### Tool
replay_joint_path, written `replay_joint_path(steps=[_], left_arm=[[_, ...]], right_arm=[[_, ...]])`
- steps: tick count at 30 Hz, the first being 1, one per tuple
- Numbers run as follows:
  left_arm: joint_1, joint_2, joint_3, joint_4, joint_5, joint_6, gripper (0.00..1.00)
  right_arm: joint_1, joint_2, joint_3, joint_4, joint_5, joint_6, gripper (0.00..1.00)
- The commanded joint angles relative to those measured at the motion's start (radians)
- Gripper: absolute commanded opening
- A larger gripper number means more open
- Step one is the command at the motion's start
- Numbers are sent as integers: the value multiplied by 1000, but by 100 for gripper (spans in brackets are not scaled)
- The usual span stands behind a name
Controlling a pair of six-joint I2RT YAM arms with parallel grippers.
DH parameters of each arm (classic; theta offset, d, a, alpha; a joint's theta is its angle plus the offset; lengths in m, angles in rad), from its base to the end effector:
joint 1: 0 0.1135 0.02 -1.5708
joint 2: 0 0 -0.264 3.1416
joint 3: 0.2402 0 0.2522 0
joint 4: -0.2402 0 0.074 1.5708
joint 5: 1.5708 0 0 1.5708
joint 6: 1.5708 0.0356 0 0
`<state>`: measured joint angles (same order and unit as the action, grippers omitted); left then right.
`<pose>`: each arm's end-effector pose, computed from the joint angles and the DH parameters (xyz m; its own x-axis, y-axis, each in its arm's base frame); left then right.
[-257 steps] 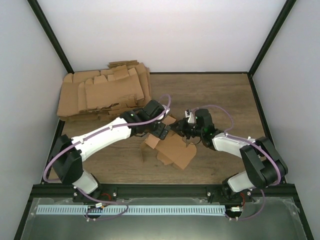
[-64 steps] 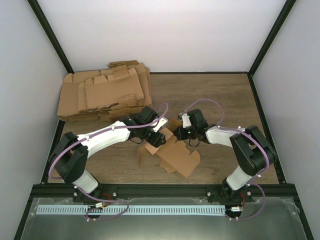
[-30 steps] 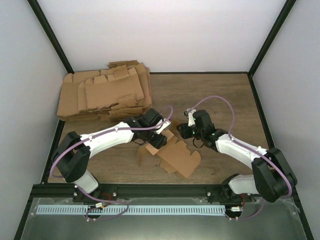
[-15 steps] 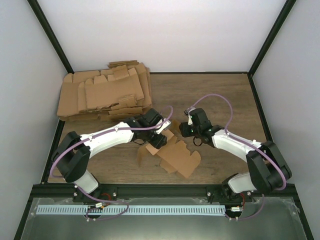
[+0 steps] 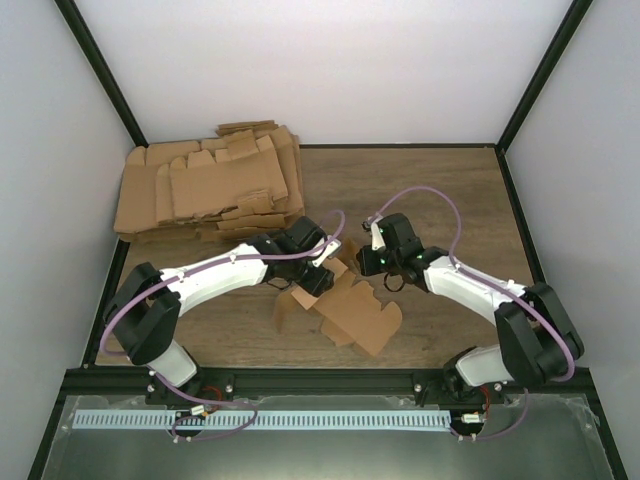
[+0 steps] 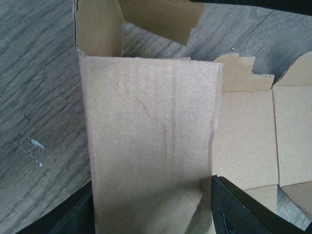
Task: Fold the paper box
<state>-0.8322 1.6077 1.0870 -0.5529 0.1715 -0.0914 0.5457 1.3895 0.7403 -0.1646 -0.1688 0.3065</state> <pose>0.2137 -0.2437 0.2116 -0.6608 0.5921 -0.4613 0.7261 0.6600 -0.1929 0.2351 0.1498 0.1936 -0.7765 -0.1235 -0.6179 -0.3943 0.8601 0.3236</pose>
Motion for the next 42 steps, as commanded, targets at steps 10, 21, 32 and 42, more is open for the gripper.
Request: replay_joint_path(steps=[10, 21, 32, 42], left_arm=[[-3, -10, 25, 10, -10, -58, 58], [-6, -12, 25, 14, -19, -72, 56], [-64, 10, 63, 0, -28, -60, 56], [-77, 7, 56, 17, -19, -61, 56]], right_arm=[[29, -100, 50, -92, -91, 139, 1], [93, -123, 6, -50, -41, 302, 1], [174, -217, -157, 15, 12, 399, 1], [212, -258, -228, 67, 24, 375, 23]])
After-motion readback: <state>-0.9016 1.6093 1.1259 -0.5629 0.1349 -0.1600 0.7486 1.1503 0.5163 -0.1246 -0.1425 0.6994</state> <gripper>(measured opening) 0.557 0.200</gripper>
